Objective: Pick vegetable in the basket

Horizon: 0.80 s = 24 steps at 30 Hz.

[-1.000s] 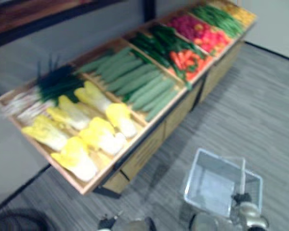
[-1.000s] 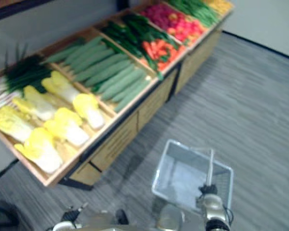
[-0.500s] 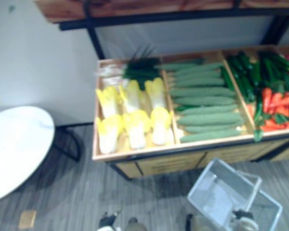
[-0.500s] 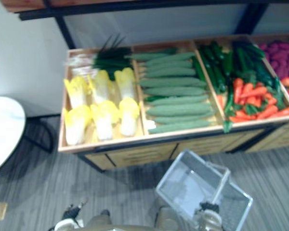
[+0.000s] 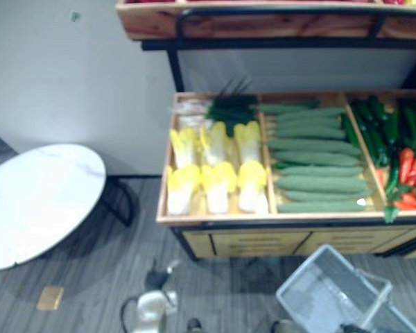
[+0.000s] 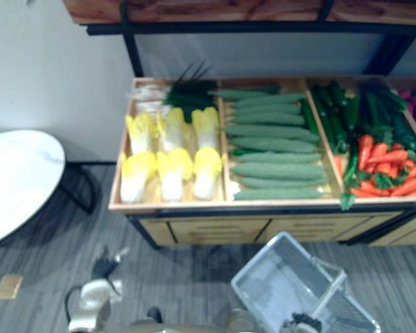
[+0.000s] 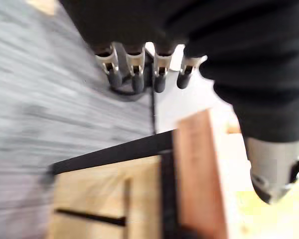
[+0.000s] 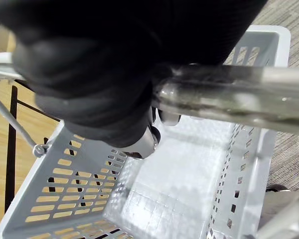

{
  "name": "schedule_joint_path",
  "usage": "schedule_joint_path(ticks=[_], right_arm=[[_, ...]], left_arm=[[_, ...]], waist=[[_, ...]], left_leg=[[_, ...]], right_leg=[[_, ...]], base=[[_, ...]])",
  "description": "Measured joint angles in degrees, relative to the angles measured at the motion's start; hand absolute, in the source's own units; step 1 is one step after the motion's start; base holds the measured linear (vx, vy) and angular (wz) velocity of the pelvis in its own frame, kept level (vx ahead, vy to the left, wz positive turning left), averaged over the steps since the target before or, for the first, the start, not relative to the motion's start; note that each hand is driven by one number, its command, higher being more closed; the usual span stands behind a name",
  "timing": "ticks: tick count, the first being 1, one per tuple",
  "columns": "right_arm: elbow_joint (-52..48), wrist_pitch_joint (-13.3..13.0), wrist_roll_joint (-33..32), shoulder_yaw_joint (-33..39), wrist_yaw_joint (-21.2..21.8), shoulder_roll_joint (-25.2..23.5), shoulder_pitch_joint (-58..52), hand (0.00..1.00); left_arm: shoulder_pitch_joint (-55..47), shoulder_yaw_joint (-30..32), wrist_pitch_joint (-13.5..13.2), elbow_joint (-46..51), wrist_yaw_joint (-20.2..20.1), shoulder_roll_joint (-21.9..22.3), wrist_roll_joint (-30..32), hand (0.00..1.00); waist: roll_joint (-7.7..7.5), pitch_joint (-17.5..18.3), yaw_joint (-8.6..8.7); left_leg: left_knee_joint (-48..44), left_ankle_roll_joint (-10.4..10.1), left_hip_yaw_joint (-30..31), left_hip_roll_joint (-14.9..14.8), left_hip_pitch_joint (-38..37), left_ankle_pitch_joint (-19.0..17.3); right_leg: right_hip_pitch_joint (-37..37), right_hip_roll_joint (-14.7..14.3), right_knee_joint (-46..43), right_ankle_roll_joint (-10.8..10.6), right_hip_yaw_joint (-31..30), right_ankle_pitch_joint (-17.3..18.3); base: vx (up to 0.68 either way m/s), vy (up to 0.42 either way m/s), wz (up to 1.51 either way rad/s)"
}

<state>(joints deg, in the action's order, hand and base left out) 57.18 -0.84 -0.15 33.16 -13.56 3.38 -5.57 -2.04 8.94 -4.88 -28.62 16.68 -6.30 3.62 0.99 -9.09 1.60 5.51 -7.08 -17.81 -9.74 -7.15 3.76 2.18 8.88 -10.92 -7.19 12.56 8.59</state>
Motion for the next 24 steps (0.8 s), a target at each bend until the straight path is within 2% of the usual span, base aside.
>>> schedule_joint_path(ticks=[5,8,12,19,22,24], right_arm=[[0.03,-0.48,0.00,-0.04,0.20,0.83,-0.84,1.00],[0.03,-0.47,0.06,-0.41,0.35,0.84,-0.85,1.00],[-0.02,-0.45,0.09,-0.54,0.39,0.85,-0.73,1.00],[-0.55,-0.42,0.09,0.08,0.30,1.35,-0.29,1.00],[-1.15,-0.41,0.08,0.08,0.16,1.38,-0.18,1.00],[-2.43,-0.36,0.08,0.02,-0.12,1.38,0.52,1.00]], left_arm=[[6.51,0.47,-0.76,9.59,3.48,-4.36,2.11,0.00],[10.86,-0.41,-1.53,12.21,4.86,-6.46,4.32,0.00],[15.02,-3.21,-1.54,12.20,5.66,-8.10,6.72,0.00],[21.08,-10.80,-0.63,9.91,5.58,-8.74,11.34,0.00],[24.16,-12.40,0.61,5.63,5.47,-8.49,12.86,0.00],[25.64,-13.05,1.70,4.88,5.48,-8.48,13.13,0.00]], waist=[[1.21,0.77,0.37],[1.27,0.80,1.64],[1.35,0.79,1.60],[2.23,0.35,3.12],[2.45,0.06,3.31],[2.50,-1.28,4.32]], left_leg=[[0.31,-0.01,-0.27,-0.22,-0.18,-0.01],[0.41,-0.06,-0.93,-0.46,-1.18,-0.04],[0.43,-0.35,-3.69,-1.15,-1.44,-0.29],[0.42,-0.46,-7.21,-1.34,1.08,-0.14],[0.41,-0.57,-8.69,-1.42,1.78,-0.07],[0.41,-0.58,-9.27,-1.45,2.79,0.16]], right_leg=[[0.70,-0.52,1.15,0.35,-0.25,-0.86],[2.08,-0.89,2.09,0.46,-0.56,-1.30],[1.32,-1.72,2.52,0.77,-2.59,-1.79],[-4.33,-2.21,0.31,0.72,-6.42,-2.25],[-6.75,-2.46,-1.22,0.80,-7.94,-2.20],[-8.44,-2.50,-2.15,0.85,-8.39,-2.17]], base=[[0.02,-0.002,-0.02],[0.02,-0.006,-0.06],[-0.02,0.001,-0.25],[0.00,0.005,-0.26],[0.00,-0.003,-0.23],[-0.01,-0.012,-0.11]])
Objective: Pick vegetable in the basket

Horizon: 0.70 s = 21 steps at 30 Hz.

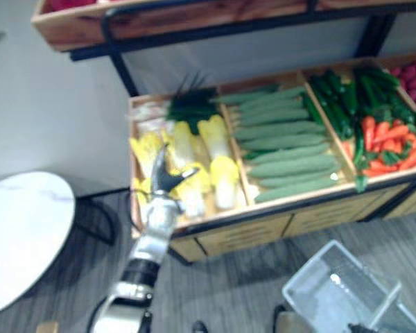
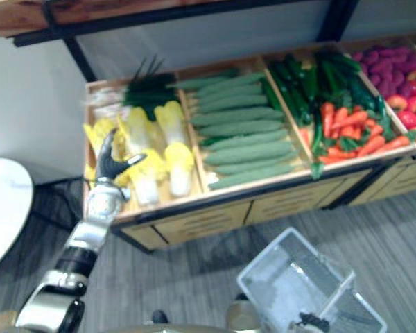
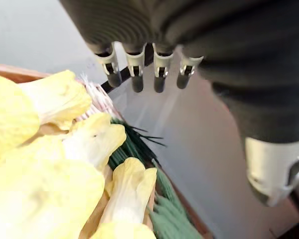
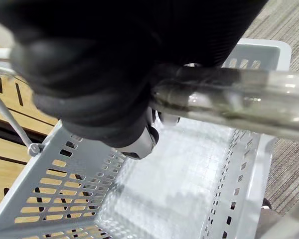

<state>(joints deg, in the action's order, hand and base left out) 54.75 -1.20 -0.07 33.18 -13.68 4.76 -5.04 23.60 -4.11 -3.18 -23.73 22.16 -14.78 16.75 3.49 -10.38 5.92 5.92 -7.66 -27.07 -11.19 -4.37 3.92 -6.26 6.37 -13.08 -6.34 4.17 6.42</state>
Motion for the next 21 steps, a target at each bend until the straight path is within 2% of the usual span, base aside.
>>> schedule_joint_path(ticks=[6,11,17,18,21], right_arm=[[-2.31,0.11,-0.04,-0.25,-0.75,-0.14,0.63,1.00],[-3.92,0.13,-0.12,-1.12,-2.06,-0.16,1.54,1.00],[-5.09,0.24,-0.68,-1.42,-2.45,-0.14,3.16,1.00],[-5.76,0.25,-1.20,-1.51,-2.52,-0.14,3.68,1.00],[-7.18,-0.07,-2.29,-1.95,-2.73,-0.13,4.51,1.00]], left_arm=[[5.40,-0.32,1.51,-7.59,0.00,0.12,2.05,0.00],[8.32,-0.15,3.27,-10.38,0.10,0.15,2.11,0.00],[12.86,0.20,3.95,-12.03,1.56,1.11,2.21,0.00],[14.90,0.50,4.33,-13.88,1.91,1.09,2.24,1.00],[17.80,2.53,5.01,-16.29,2.61,1.06,2.60,1.00]], waist=[[-0.44,-2.89,0.09],[-0.61,-4.63,-0.19],[-0.50,-7.24,-0.94],[-0.43,-8.63,-1.27],[-0.36,-10.76,-1.31]], left_leg=[[-0.03,0.03,-1.61,0.05,1.79,0.25],[-0.37,0.05,-4.05,0.39,3.33,0.29],[-0.40,0.05,-6.89,0.65,5.18,0.29],[-0.40,0.05,-7.12,0.70,5.26,0.29],[-0.39,0.05,-8.39,0.80,6.48,0.29]], right_leg=[[-3.05,0.05,-1.33,-0.01,-1.03,-0.02],[-5.54,0.30,-2.01,-0.03,-2.10,-0.03],[-8.60,0.66,-2.62,-0.09,-3.61,-0.08],[-9.05,0.67,-2.94,-0.09,-3.93,-0.07],[-10.89,0.71,-3.18,-0.18,-4.69,-0.13]], base=[[0.01,0.000,-0.08],[0.06,0.021,-0.08],[0.06,0.016,-0.11],[0.03,0.000,-0.11],[0.03,-0.009,-0.11]])
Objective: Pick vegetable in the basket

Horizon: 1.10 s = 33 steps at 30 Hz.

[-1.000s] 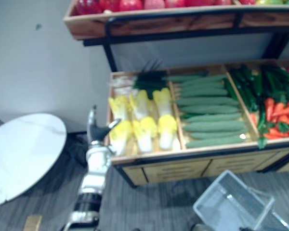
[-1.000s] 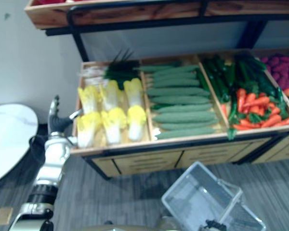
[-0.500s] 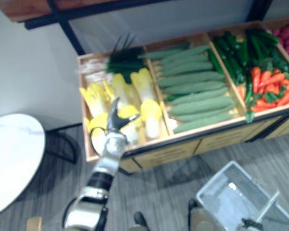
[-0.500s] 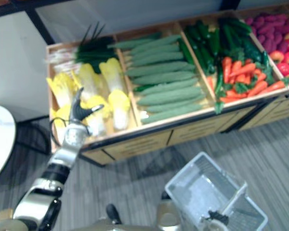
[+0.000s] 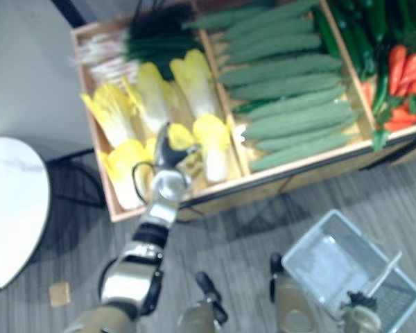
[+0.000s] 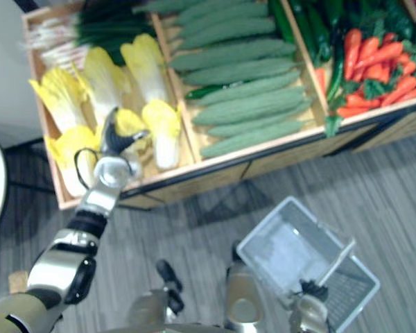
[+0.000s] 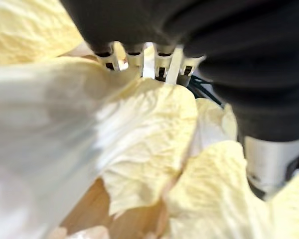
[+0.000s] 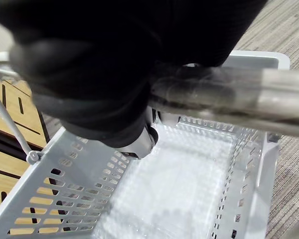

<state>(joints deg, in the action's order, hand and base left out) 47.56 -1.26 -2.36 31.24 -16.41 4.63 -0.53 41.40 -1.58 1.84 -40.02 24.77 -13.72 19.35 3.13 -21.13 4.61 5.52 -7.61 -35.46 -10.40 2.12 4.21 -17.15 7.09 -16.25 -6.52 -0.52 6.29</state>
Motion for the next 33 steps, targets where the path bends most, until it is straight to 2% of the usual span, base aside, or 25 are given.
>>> schedule_joint_path(ticks=[5,11,15,21,28,33], right_arm=[[0.09,-0.18,-0.39,-0.06,-1.17,-0.06,1.41,1.00],[0.10,-0.19,-0.37,-0.34,-1.58,-0.13,1.90,1.00],[0.39,-0.16,-0.37,-0.74,-1.60,-0.23,1.89,1.00],[1.94,0.25,-0.37,-0.20,-1.71,-0.21,1.66,1.00],[4.70,0.22,-0.31,0.52,-1.68,-0.06,1.28,1.00],[6.33,0.50,-0.29,3.43,-0.58,-0.18,-1.91,1.00]], left_arm=[[4.19,4.19,-0.23,-5.32,0.61,-0.02,2.23,1.00],[5.31,4.18,-0.26,-7.62,-1.00,0.14,3.55,1.00],[6.18,3.30,0.03,-10.43,-1.67,0.23,4.48,1.00],[5.43,-0.67,0.04,-10.11,-2.61,0.22,4.57,1.00],[-4.36,-4.92,0.99,7.26,-2.35,-0.25,6.86,1.00],[-12.31,-5.37,1.16,23.08,-0.14,-1.65,12.68,1.00]], waist=[[-0.17,-1.28,-0.17],[-0.28,-1.34,-0.16],[-1.09,-1.87,0.07],[-1.16,-1.85,1.06],[-1.03,-1.53,0.85],[-1.18,2.83,-0.19]], left_leg=[[-0.01,-0.01,-3.75,-0.21,1.65,-0.01],[-0.01,-0.05,-6.14,-0.47,0.29,-0.05],[0.00,-0.06,-6.03,-0.51,-1.50,-0.16],[-0.01,0.12,-2.65,-0.46,-3.69,-0.02],[-0.01,0.13,0.36,-0.53,-7.67,-0.05],[-0.01,0.29,2.12,-0.43,-9.48,-0.34]], right_leg=[[-2.67,-0.17,0.02,-0.12,-1.50,-0.09],[-2.12,-0.57,0.02,-0.13,-2.55,-0.10],[0.36,-0.49,0.43,-0.17,-2.18,-0.07],[4.88,0.36,1.37,-0.18,1.07,-0.05],[11.16,0.04,2.19,-0.18,3.38,-0.04],[14.12,0.19,2.44,-0.17,3.66,-0.03]], base=[[0.09,-0.015,-0.11],[0.07,-0.022,-0.09],[0.00,-0.004,0.03],[0.06,0.000,0.27],[0.05,0.006,0.21],[0.04,0.010,0.17]])
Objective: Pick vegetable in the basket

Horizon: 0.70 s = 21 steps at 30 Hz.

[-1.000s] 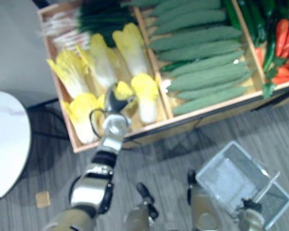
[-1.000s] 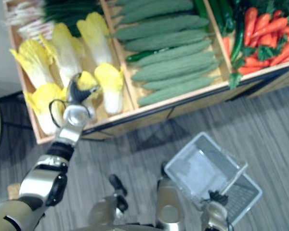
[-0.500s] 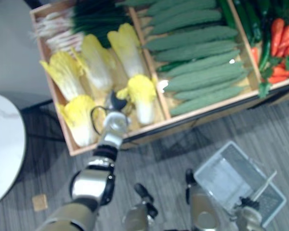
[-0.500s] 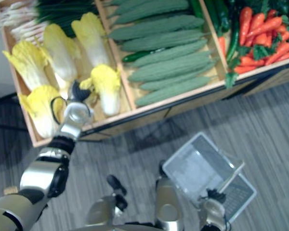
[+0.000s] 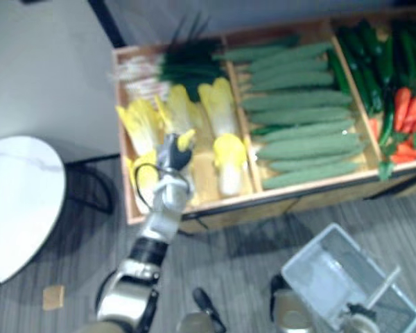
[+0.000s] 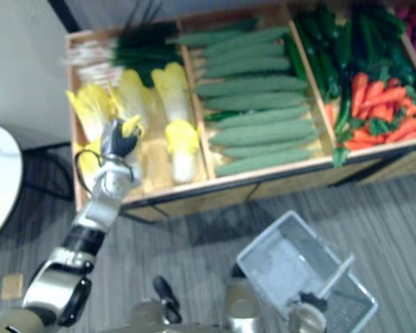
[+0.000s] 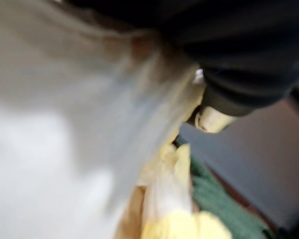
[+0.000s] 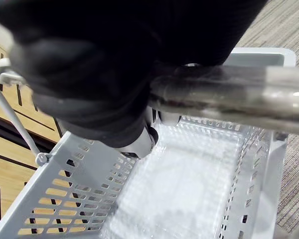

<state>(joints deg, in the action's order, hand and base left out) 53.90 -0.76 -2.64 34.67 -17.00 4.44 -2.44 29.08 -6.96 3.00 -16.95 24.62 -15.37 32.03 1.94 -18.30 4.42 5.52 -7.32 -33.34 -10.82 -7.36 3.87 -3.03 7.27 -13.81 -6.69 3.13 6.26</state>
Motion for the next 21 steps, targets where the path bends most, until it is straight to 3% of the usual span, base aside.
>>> schedule_joint_path(ticks=[5,7,9,11,12,13,14,15,16,17,18,19,20,21], right_arm=[[0.95,0.45,-0.03,3.35,0.24,-1.09,-3.10,1.00],[-0.92,0.57,-0.17,3.24,0.02,-2.68,-4.80,1.00],[-3.78,0.83,-0.53,3.15,-0.32,-3.85,-6.24,1.00],[-6.79,1.24,-0.80,2.26,-1.24,-3.99,-7.49,1.00],[-7.96,1.14,-0.73,0.54,-1.37,-3.68,-7.61,1.00],[-8.30,0.76,-0.43,-2.23,-1.31,-2.59,-6.62,1.00],[-8.42,0.66,0.08,-3.72,-1.29,-2.23,-5.98,1.00],[-8.78,0.68,0.84,-4.25,-1.19,-1.22,-3.64,1.00],[-8.86,1.09,2.75,-6.43,-1.38,-1.31,-0.62,1.00],[-8.74,1.41,4.13,-8.86,-1.10,-0.90,0.41,1.00],[-8.77,1.47,5.26,-10.68,-1.10,-0.79,0.89,1.00],[-8.97,1.70,7.25,-14.44,-0.93,-0.90,2.22,1.00],[-9.93,1.77,8.77,-17.94,0.08,-0.98,3.38,1.00],[-10.86,1.79,9.64,-19.40,0.66,-0.98,3.43,1.00]], left_arm=[[-3.04,-1.00,0.06,7.91,2.48,-1.16,5.29,1.00],[-3.72,-4.57,0.08,12.38,3.38,-0.44,5.43,1.00],[-5.28,-8.09,-0.40,16.40,3.89,0.57,5.89,1.00],[-9.56,-11.76,-1.72,20.07,3.92,3.27,5.74,1.00],[-11.72,-13.79,-3.13,20.28,3.40,4.36,5.04,1.00],[-13.97,-14.64,-4.42,19.98,1.51,4.65,3.95,1.00],[-14.68,-15.02,-5.41,19.10,0.24,4.93,3.41,1.00],[-15.25,-15.52,-6.63,17.94,-2.34,5.20,1.71,1.00],[-16.70,-15.49,-8.71,15.56,-5.56,5.31,-0.70,1.00],[-18.38,-15.18,-9.32,13.52,-7.43,5.82,-2.86,1.00],[-19.25,-15.36,-9.58,11.55,-8.48,6.07,-4.12,1.00],[-20.81,-15.77,-9.99,6.74,-10.67,6.31,-5.06,1.00],[-21.41,-17.03,-9.93,0.94,-13.02,6.62,-5.03,1.00],[-21.49,-18.70,-9.88,-2.96,-14.64,7.16,-4.97,1.00]], waist=[[-1.60,3.60,-0.79],[-3.26,4.65,-1.17],[-3.55,4.89,-1.28],[-3.69,6.54,-1.14],[-3.79,6.81,-0.95],[-3.48,7.01,0.28],[-3.74,7.02,0.41],[-2.00,7.98,-0.63],[-3.04,8.20,-0.30],[-3.36,8.36,-0.01],[-3.48,8.44,-0.25],[-3.81,8.64,-0.78],[-3.28,8.39,-0.33],[-2.38,8.43,0.33]], left_leg=[[0.03,0.04,1.20,0.31,-0.78,-0.38],[0.19,0.16,0.56,0.42,0.13,-0.66],[0.24,0.38,-2.02,0.10,0.27,-0.58],[-0.29,0.44,-4.95,0.10,0.03,-0.06],[-3.51,0.16,-7.30,-1.42,-0.02,-1.50],[-6.93,-0.05,-9.64,-3.18,-0.03,-3.78],[-7.86,0.40,-10.75,-3.12,-0.01,-5.28],[-7.32,2.18,-13.75,-2.91,0.16,-7.11],[-7.14,2.64,-22.26,-2.45,-1.60,-7.40],[-7.93,2.75,-25.86,-2.26,-2.57,-7.54],[-8.38,2.76,-28.11,-1.83,-3.40,-7.55],[-9.17,2.84,-32.93,-1.53,-4.70,-7.61],[-11.02,2.79,-36.62,-2.35,-5.53,-8.23],[-12.91,2.50,-37.97,-3.56,-5.83,-8.59]], right_leg=[[2.12,0.37,1.34,0.00,0.00,0.00],[2.06,0.83,3.87,-0.69,-0.11,-0.04],[1.17,1.66,4.72,-0.59,2.51,0.69],[0.39,5.25,4.10,2.79,12.45,-0.94],[-0.82,5.69,1.30,4.54,17.24,-4.64],[-2.47,4.83,0.20,7.91,20.97,-7.57],[-2.83,3.56,2.43,10.35,21.11,-9.96],[-2.62,1.68,7.92,12.57,21.92,-13.19],[-3.68,5.24,-1.19,13.57,34.36,-4.00],[-3.22,8.15,-6.94,13.21,41.21,0.47],[-2.35,9.54,-8.85,12.15,44.47,1.85],[-1.67,10.48,-8.60,9.20,47.44,3.46],[-2.31,8.89,-6.53,7.99,46.27,3.86],[-3.00,7.41,-5.84,8.38,44.19,3.29]], base=[[-0.02,0.009,0.11],[-0.09,-0.009,-0.10],[-0.10,0.001,-0.26],[-0.02,0.086,-0.70],[0.04,0.031,-1.27],[0.04,-0.002,-1.52],[-0.03,-0.004,-1.89],[-0.11,0.075,-2.50],[-0.13,0.078,-2.68],[-0.10,0.047,-2.30],[-0.04,-0.034,-2.02],[0.00,-0.122,-2.20],[0.02,-0.163,-2.06],[0.09,-0.221,-1.60]])
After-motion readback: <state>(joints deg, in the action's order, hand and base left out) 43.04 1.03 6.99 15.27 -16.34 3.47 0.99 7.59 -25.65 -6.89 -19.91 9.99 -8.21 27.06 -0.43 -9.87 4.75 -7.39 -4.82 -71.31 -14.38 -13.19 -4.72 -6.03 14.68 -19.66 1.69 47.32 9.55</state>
